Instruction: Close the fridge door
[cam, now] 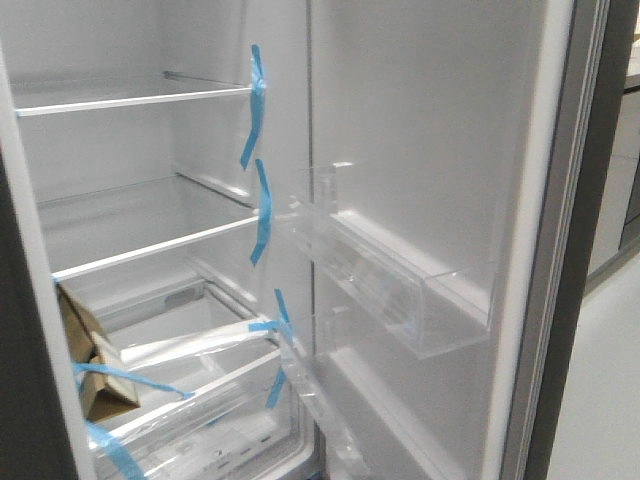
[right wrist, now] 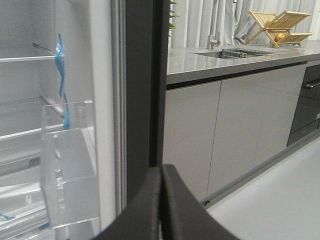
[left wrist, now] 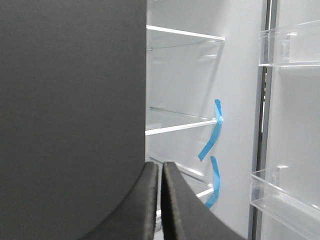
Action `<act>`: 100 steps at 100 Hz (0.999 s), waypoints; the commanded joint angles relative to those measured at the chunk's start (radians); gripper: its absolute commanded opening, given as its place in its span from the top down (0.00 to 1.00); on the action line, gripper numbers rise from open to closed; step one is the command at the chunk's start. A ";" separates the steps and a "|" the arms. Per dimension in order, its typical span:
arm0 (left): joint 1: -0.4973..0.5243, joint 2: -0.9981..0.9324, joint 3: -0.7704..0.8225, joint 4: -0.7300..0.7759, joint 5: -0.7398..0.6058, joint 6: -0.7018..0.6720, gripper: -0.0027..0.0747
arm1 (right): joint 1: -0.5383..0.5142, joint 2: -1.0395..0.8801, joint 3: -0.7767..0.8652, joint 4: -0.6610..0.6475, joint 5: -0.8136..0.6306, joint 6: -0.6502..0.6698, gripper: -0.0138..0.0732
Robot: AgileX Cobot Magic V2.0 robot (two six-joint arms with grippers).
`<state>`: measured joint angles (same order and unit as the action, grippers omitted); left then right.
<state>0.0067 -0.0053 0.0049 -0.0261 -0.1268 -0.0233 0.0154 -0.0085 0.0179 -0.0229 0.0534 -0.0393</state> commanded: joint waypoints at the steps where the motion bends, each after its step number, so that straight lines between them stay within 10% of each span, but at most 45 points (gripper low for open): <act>1: -0.003 -0.010 0.035 -0.004 -0.073 -0.002 0.99 | -0.004 -0.021 0.020 -0.006 -0.073 -0.006 0.93; 100: -0.003 -0.010 0.035 -0.004 -0.073 -0.002 0.99 | -0.004 -0.021 0.020 -0.006 -0.073 -0.006 0.93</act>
<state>0.0067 -0.0053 0.0049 -0.0261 -0.1268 -0.0233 0.0154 -0.0085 0.0179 -0.0229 0.0534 -0.0393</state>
